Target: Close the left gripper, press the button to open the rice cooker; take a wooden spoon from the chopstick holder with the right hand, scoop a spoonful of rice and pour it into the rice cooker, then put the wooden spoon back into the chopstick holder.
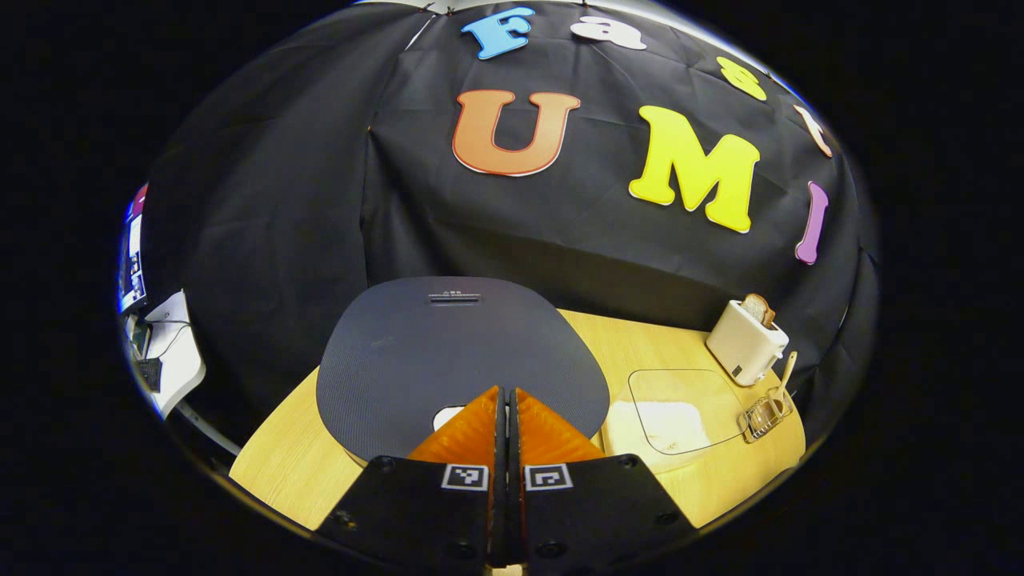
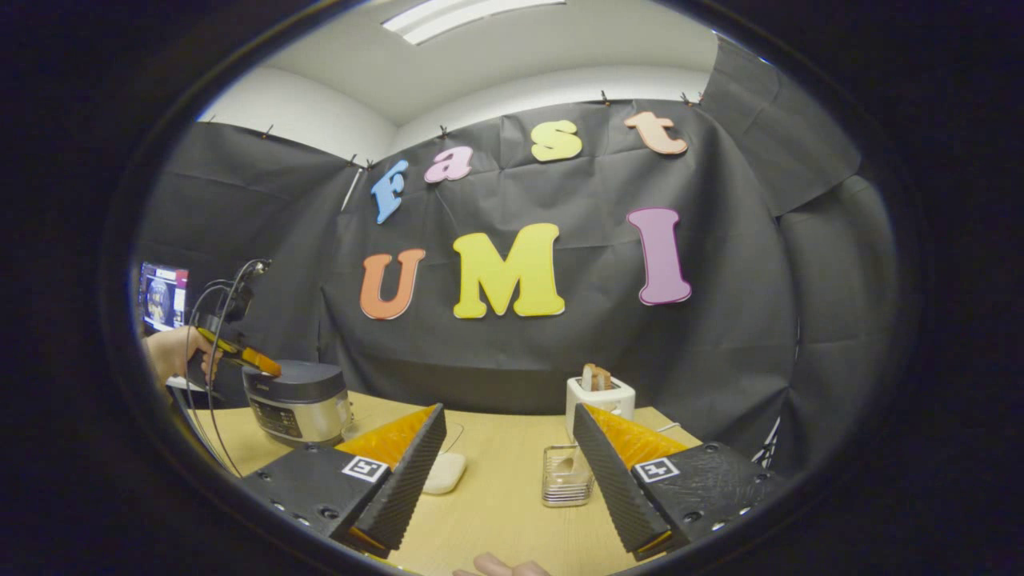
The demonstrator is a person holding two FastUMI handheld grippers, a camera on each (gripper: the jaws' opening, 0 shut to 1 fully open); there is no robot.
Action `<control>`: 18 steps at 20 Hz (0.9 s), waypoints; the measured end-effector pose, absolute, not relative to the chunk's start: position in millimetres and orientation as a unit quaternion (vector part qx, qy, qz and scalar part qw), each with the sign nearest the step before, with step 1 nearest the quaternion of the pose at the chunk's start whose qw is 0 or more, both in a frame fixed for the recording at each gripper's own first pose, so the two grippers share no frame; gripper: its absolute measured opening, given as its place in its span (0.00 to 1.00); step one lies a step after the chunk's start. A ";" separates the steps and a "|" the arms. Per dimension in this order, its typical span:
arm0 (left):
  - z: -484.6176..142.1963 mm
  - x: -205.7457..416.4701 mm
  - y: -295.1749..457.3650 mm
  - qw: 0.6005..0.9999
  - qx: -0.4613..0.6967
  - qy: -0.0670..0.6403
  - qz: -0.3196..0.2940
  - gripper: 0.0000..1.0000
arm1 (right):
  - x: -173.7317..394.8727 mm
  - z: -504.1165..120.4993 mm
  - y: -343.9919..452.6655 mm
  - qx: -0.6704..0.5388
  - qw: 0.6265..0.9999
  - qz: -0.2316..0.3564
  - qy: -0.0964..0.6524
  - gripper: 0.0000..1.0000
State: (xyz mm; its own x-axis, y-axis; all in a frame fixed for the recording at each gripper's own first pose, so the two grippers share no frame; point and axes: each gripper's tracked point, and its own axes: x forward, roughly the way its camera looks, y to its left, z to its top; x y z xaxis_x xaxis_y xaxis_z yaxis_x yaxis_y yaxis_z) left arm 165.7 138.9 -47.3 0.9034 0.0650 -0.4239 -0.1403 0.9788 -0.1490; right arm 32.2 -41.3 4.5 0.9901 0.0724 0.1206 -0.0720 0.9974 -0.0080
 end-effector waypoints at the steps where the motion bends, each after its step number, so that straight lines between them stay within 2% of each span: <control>1: -45.4 166.3 140.0 0.972 -0.084 0.214 0.057 0.03 | 31.0 5.1 -42.1 -0.004 0.997 0.034 -0.062 0.95; 3: -37.3 165.4 139.9 0.972 -0.081 0.209 0.071 0.03 | 30.4 6.7 -44.4 -0.007 0.997 0.030 -0.066 0.95; 8: 26.9 159.1 139.8 0.986 -0.054 0.121 0.100 0.03 | 32.4 4.4 -47.7 -0.005 0.998 0.024 -0.059 0.95; 14: 62.9 135.6 109.5 0.992 -0.051 0.092 0.074 0.03 | 35.4 0.0 -49.4 -0.002 0.999 0.021 -0.050 0.96; 15: 66.5 131.1 104.9 0.993 -0.046 0.084 0.071 0.00 | 35.5 -0.3 -50.1 -0.002 0.999 0.020 -0.050 0.95; 16: 72.8 124.8 97.0 0.995 -0.042 0.071 0.064 0.03 | 35.9 -0.2 -50.9 -0.004 0.999 0.018 -0.049 0.96; 18: 81.0 115.3 89.2 0.997 -0.027 0.043 0.065 0.20 | 36.7 -1.8 -52.1 -0.007 0.999 0.016 -0.049 0.96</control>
State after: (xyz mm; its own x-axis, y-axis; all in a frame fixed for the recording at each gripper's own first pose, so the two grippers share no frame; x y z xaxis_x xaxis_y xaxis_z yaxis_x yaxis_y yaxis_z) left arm 115.3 89.2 81.0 0.9878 0.1270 -0.0902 -0.1318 0.9901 -0.0488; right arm 36.7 -52.1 -1.8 0.9947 0.0319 0.0973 -0.0306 0.9994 -0.0146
